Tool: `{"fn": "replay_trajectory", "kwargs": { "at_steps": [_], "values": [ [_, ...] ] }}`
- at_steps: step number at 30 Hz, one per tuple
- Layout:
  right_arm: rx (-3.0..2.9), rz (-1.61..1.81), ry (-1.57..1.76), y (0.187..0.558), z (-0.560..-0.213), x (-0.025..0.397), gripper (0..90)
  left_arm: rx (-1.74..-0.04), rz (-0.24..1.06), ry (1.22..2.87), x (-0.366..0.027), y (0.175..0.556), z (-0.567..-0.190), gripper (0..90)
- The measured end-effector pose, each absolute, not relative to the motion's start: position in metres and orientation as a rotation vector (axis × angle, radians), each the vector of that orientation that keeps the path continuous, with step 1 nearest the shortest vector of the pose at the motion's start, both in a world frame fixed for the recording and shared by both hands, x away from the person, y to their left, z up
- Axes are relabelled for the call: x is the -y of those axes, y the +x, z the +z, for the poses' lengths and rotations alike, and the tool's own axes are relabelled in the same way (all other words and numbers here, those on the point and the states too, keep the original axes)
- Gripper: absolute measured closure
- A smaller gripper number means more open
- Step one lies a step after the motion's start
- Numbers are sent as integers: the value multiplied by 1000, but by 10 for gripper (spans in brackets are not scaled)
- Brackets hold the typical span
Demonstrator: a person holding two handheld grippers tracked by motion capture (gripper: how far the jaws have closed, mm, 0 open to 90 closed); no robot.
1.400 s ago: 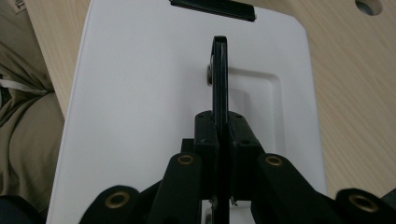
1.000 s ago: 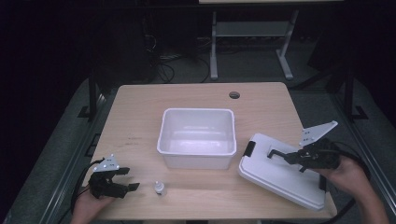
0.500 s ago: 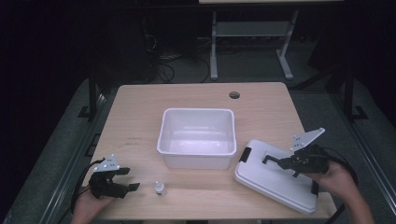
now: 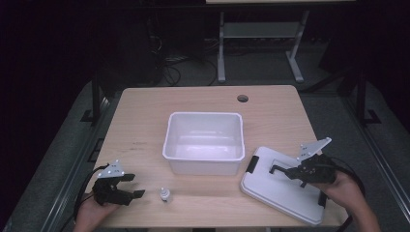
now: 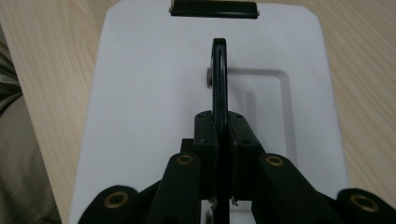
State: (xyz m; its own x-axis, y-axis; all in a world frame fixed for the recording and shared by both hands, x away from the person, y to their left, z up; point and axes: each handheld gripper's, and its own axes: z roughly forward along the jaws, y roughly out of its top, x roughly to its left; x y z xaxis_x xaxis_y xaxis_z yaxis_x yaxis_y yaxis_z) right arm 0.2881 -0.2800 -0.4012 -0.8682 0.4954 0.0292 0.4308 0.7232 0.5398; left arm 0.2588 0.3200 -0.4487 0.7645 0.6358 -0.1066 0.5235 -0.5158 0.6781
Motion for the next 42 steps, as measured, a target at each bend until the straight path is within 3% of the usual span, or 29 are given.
{"fn": "replay_trajectory", "kwargs": {
  "at_steps": [12, 32, 42],
  "values": [
    [-2794, 860, 735, 279, -397, 272, 808, -846, 206, 2245, -318, 257, -446, 229],
    [-2754, 908, 723, 263, -392, 254, 610, -771, 219, 2314, -310, 245, -436, 236],
    [-2721, 930, 670, 251, -393, 242, 581, -725, 231, 2338, -306, 241, -423, 236]
  ]
}}
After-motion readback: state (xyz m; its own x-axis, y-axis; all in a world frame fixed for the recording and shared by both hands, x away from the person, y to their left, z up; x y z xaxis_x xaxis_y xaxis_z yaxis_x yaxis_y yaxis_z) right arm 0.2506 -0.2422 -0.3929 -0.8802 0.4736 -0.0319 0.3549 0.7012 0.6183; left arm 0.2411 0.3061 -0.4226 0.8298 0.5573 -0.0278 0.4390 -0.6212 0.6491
